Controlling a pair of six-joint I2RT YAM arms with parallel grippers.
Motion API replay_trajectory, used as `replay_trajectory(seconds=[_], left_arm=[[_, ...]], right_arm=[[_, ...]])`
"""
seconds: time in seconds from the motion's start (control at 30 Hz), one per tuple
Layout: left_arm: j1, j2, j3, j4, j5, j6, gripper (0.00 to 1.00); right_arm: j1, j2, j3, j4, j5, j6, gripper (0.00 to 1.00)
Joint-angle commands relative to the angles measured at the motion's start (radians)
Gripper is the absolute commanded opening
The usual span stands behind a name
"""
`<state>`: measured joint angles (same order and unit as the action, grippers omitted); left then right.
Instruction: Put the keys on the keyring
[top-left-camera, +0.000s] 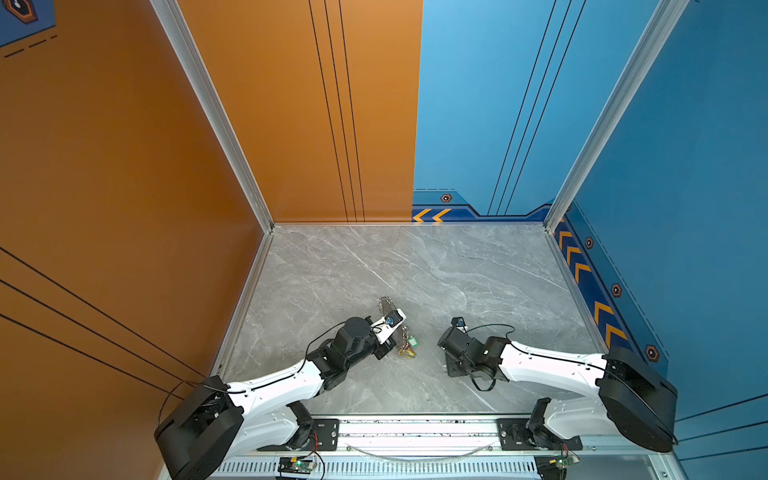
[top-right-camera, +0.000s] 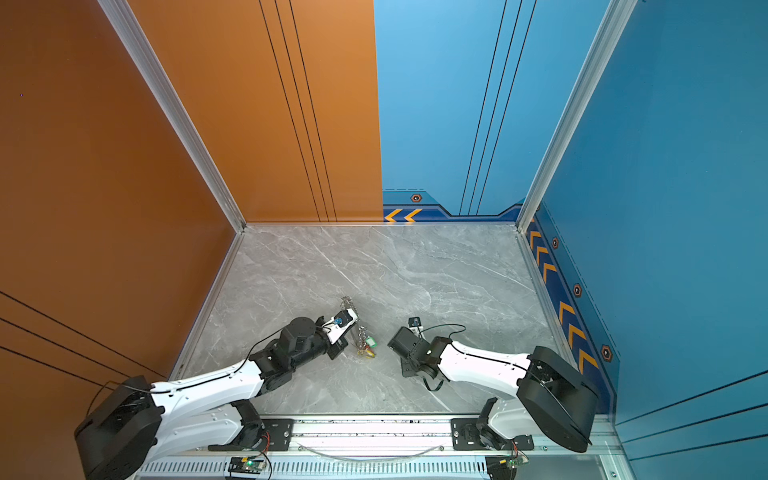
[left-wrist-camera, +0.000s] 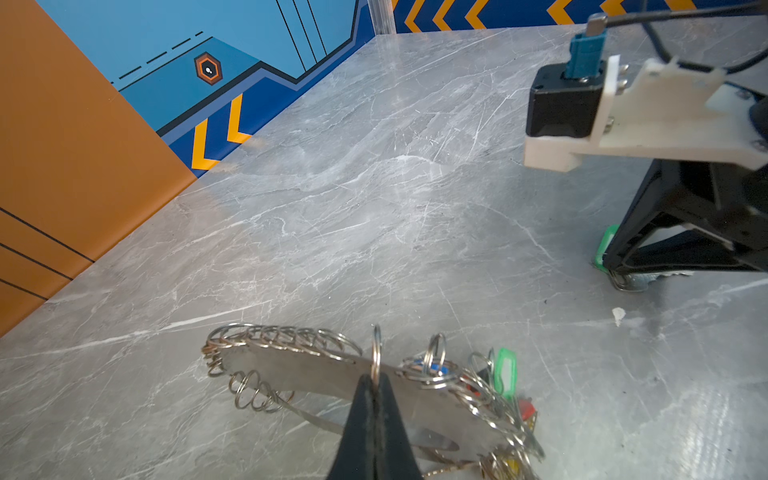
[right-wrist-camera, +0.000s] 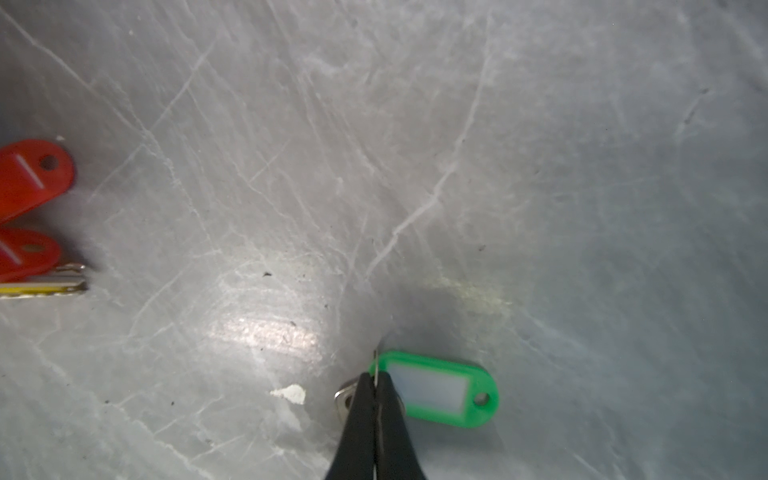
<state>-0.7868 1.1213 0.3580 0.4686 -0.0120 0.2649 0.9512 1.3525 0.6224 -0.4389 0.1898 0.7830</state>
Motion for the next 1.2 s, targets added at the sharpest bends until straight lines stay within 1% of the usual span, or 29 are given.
replay_trajectory(seconds=[0.0,0.1,0.17,0.33,0.43,0.6,0.8,1.03,1.17], left_arm=[[-0.011,0.006,0.021,0.028,-0.009,0.004,0.00],[-0.010,0.007,0.022,0.028,-0.006,0.004,0.00],[-0.011,0.005,0.021,0.029,-0.008,0.004,0.00],[-0.012,-0.002,0.021,0.028,-0.007,0.004,0.00],[-0.012,-0.004,0.019,0.027,-0.007,0.004,0.00],[-0.012,-0.008,0.018,0.027,-0.009,0.005,0.00],[-0.012,-0.005,0.019,0.028,-0.008,0.005,0.00],[-0.013,0.001,0.018,0.028,-0.012,0.006,0.00],[-0.012,0.011,0.021,0.028,-0.014,0.008,0.00]], right_arm=[[0.005,0.000,0.047,-0.100,0.022,-0.024,0.00],[-0.003,0.008,0.122,-0.218,-0.012,-0.073,0.00],[-0.024,0.030,0.172,-0.292,-0.071,-0.109,0.00],[-0.056,0.149,0.299,-0.478,-0.156,-0.179,0.00],[-0.067,0.221,0.363,-0.540,-0.182,-0.221,0.00],[-0.088,0.322,0.441,-0.606,-0.229,-0.281,0.00],[-0.110,0.415,0.511,-0.658,-0.228,-0.344,0.00],[-0.150,0.463,0.582,-0.679,-0.201,-0.408,0.00],[-0.153,0.458,0.580,-0.687,-0.207,-0.413,0.00]])
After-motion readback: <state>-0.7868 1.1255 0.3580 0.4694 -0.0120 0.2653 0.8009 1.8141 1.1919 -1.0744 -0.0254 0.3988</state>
